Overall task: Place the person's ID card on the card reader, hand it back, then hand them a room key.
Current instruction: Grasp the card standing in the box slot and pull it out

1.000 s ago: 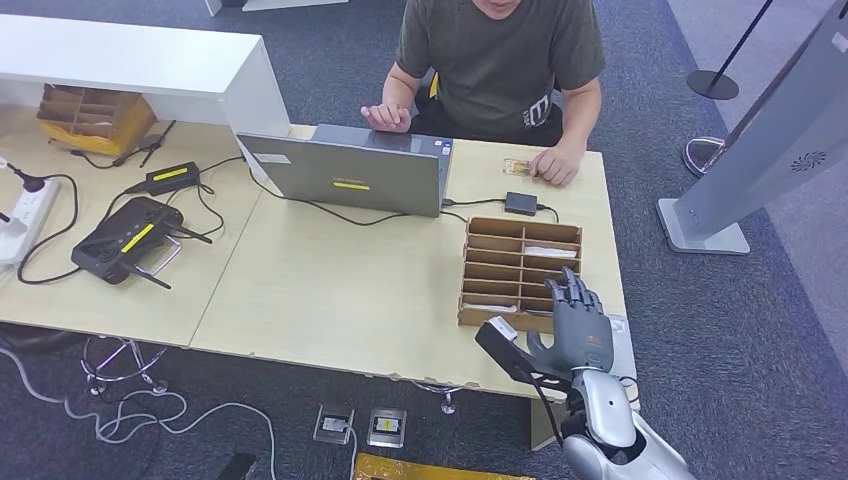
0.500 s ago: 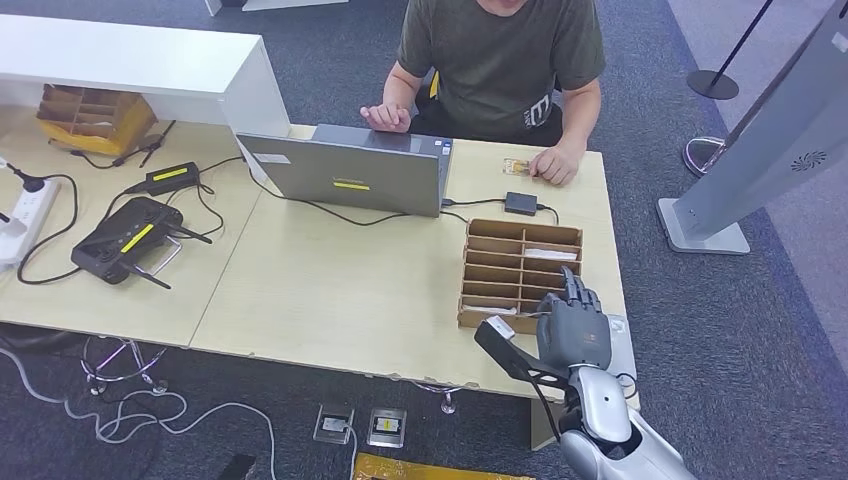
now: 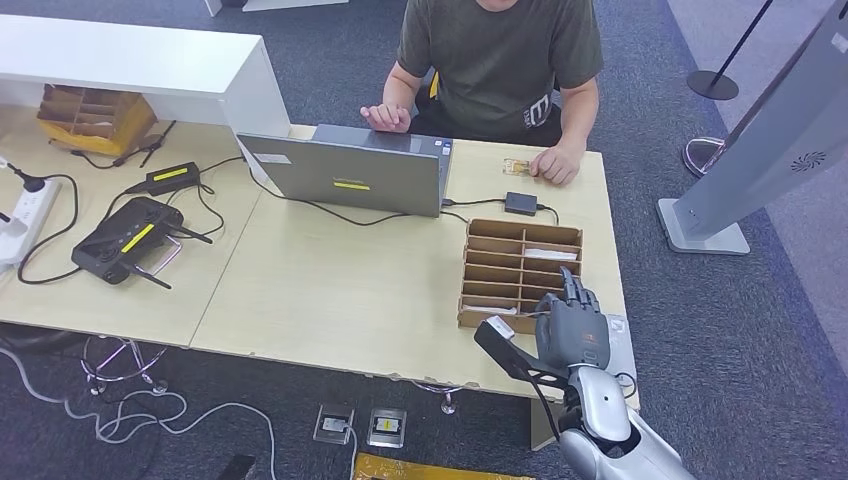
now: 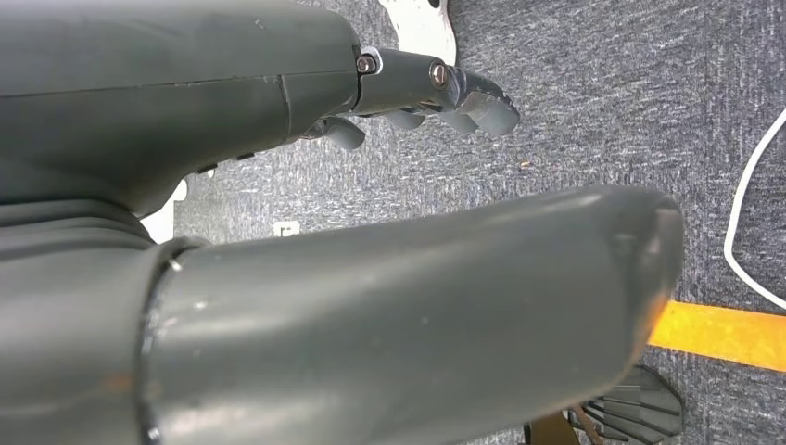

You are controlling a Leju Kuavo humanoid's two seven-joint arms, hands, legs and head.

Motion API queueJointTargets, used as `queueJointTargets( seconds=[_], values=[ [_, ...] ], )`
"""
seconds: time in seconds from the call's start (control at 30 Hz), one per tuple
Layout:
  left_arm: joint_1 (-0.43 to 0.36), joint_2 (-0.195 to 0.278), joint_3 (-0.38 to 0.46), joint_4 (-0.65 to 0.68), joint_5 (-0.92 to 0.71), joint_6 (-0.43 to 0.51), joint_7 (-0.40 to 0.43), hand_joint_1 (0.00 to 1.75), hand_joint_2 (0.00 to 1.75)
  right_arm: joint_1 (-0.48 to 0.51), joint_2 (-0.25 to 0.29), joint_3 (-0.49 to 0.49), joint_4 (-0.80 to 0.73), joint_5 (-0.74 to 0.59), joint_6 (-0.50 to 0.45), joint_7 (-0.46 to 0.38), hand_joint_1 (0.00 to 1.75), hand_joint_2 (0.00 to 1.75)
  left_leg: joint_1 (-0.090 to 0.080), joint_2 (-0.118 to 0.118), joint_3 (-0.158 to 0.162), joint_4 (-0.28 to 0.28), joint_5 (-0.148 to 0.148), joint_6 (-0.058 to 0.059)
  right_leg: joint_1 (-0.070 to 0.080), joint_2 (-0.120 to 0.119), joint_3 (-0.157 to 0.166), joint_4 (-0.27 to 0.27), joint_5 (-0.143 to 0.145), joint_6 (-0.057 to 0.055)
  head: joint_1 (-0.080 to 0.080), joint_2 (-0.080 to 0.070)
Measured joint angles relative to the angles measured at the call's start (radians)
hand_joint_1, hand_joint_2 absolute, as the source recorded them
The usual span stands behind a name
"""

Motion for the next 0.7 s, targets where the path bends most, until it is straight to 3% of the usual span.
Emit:
queueJointTargets(
  seconds=[0.7],
  values=[
    [0.0, 0.0, 0.0, 0.0, -0.011, -0.004, 0.003, 0.0, 0.0, -0.008, 0.04, 0.0, 0.072, 0.0, -0.021, -0.033, 1.75, 1.75, 0.0, 0.001, 0.001, 0.0, 0.0, 0.0, 0.0, 0.002, 0.0, 0.0, 0.0, 0.0, 0.0, 0.0]
  ],
)
